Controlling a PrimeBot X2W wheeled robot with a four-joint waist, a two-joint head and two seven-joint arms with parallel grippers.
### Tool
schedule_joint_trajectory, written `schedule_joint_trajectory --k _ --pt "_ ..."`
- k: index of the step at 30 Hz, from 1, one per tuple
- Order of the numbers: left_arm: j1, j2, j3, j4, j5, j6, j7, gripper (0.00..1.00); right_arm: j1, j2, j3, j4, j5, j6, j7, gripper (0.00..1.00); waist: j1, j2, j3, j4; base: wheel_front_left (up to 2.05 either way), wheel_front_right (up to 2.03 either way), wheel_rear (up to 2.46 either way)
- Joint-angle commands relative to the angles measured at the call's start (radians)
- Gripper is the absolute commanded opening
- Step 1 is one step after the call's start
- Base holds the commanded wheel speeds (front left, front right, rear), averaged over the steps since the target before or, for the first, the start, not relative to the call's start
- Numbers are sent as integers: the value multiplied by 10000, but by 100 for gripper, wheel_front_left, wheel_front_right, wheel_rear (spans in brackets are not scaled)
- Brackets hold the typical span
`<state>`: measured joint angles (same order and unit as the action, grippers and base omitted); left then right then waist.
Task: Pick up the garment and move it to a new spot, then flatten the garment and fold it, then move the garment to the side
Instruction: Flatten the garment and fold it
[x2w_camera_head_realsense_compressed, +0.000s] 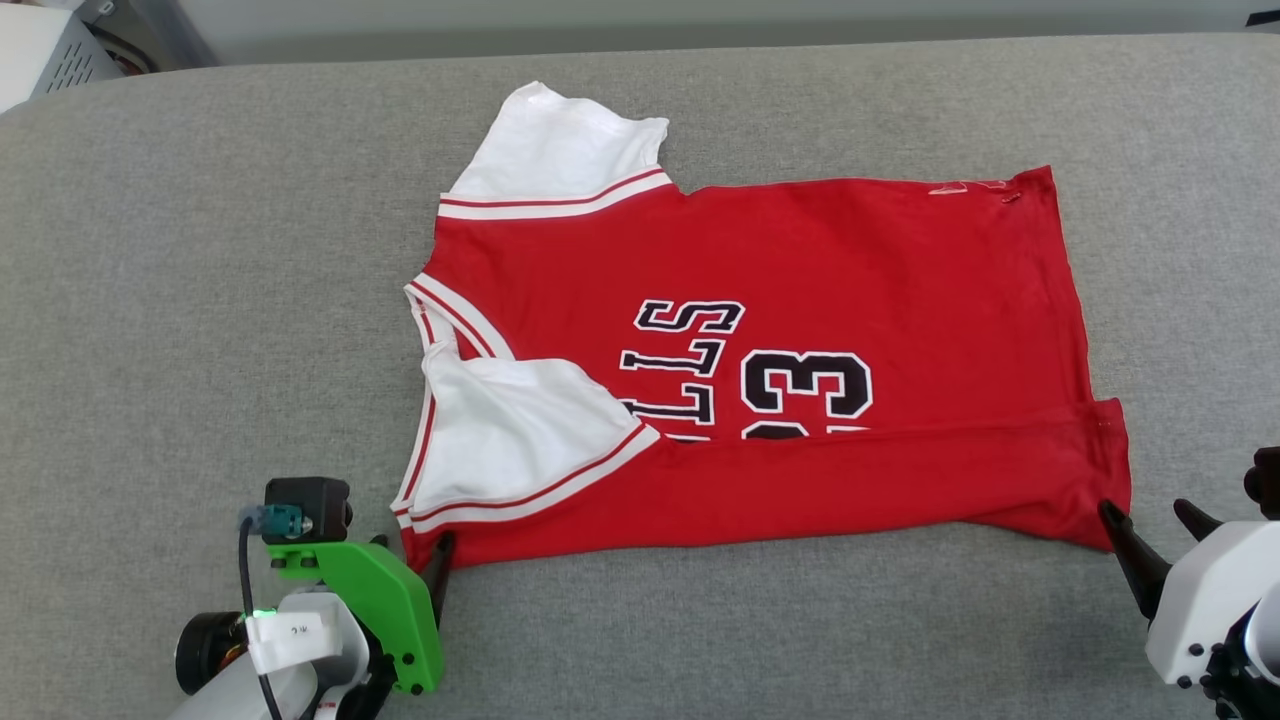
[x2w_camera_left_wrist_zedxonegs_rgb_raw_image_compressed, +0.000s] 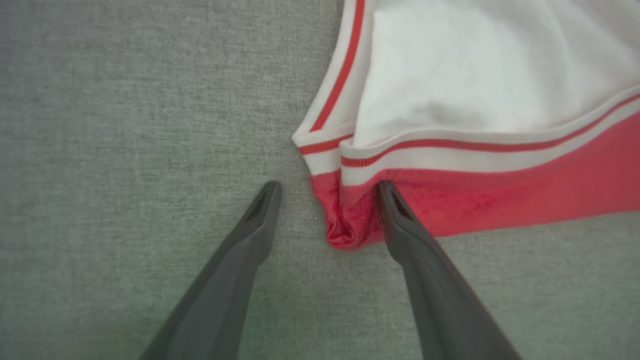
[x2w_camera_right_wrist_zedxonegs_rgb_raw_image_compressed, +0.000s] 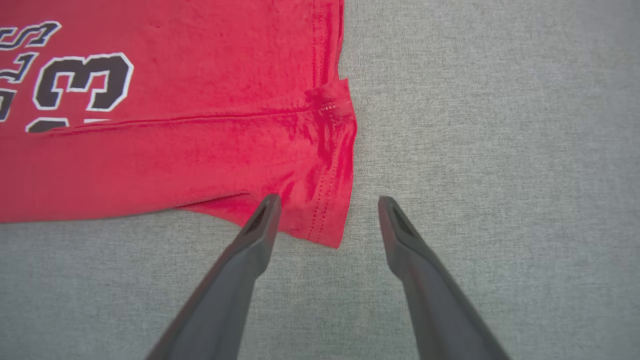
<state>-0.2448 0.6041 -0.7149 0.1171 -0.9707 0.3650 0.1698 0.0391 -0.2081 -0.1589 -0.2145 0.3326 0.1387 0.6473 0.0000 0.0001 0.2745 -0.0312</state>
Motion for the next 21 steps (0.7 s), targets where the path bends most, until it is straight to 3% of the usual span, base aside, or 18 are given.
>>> schedule_joint_trajectory --k 1,2,7,12,21 --pt "60 -152 -334 406 -137 -113 450 22 7 -85 -24 -71 -34 -80 40 100 0 -1 53 -54 0 0 0" --pt "70 -170 -437 466 -167 -192 594 0 2 -113 -38 -70 -50 -80 45 100 0 -1 52 -56 0 0 0" --pt "98 -416 -621 611 -285 -537 640 0 1 -290 -126 23 -144 -80 93 100 0 -1 -143 80 0 0 0" --pt "85 -491 -472 361 -234 -606 187 0 8 -408 -243 189 -204 -80 186 100 0 -1 -471 383 0 0 0" --pt "126 -164 -68 -1498 -165 -603 -377 0 -98 -236 -566 937 -592 -80 461 100 0 -1 -814 949 0 0 0"
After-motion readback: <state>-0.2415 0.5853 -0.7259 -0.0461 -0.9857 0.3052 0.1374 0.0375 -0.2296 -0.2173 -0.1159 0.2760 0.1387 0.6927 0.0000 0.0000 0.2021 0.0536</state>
